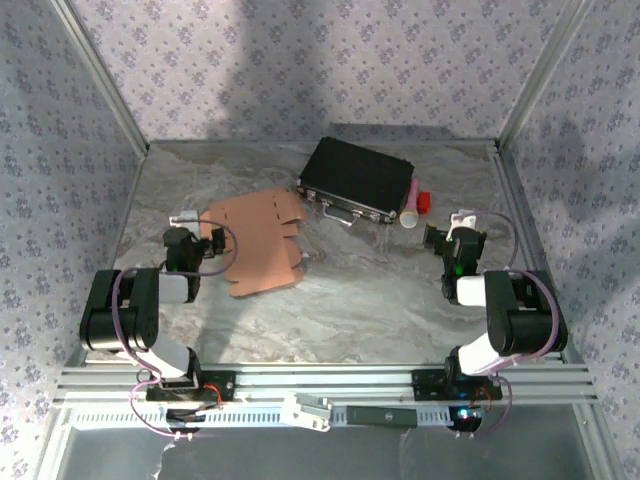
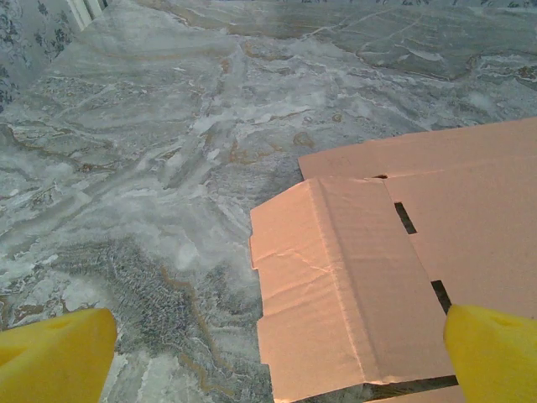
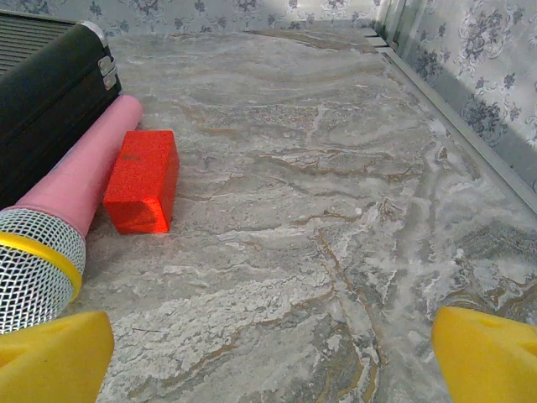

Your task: Fold the paper box

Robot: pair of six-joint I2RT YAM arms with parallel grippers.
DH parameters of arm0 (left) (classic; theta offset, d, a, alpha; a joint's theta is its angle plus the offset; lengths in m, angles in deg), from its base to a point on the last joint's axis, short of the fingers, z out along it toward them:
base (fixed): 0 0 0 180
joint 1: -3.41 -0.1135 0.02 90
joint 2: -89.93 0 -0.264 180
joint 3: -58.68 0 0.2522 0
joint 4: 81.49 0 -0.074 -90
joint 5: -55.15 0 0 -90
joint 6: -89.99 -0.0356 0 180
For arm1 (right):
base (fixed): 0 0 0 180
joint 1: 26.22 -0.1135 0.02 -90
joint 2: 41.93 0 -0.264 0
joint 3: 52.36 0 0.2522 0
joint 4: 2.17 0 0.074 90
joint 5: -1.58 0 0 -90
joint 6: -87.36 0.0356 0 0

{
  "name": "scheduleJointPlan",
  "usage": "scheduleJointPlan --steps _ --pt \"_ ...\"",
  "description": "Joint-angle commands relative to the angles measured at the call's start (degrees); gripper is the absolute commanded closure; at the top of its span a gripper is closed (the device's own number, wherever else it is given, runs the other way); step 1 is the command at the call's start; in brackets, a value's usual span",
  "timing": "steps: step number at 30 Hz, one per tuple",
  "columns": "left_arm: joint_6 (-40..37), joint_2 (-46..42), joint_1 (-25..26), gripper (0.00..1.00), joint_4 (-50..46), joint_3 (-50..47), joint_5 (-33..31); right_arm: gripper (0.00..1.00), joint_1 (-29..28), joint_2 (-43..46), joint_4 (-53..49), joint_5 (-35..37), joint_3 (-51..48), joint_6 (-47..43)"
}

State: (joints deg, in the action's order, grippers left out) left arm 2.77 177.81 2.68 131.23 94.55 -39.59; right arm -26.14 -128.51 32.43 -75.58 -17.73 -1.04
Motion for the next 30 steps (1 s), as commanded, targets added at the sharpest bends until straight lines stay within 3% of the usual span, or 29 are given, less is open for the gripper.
scheduleJointPlan --steps 1,22,25,30 --pt "-0.8 0.2 0.0 0.00 0.7 1.4 -0.2 0.01 -0.3 -0.5 0.0 1.2 0.5 -1.1" --pt "-1.4 -0.2 0.1 0.00 1.8 0.6 1.0 0.01 -0.2 -0.4 0.4 1.0 0.2 -1.1" --pt "-1.6 -3.5 0.9 0.00 2.7 -1.4 -0.9 0.01 0.1 2.9 -1.1 0.1 -0.5 -0.9" --pt "-4.1 -15.0 4.3 0.00 -1.8 -3.5 -5.8 0.01 -1.4 14.6 -9.3 5.5 -0.9 -0.4"
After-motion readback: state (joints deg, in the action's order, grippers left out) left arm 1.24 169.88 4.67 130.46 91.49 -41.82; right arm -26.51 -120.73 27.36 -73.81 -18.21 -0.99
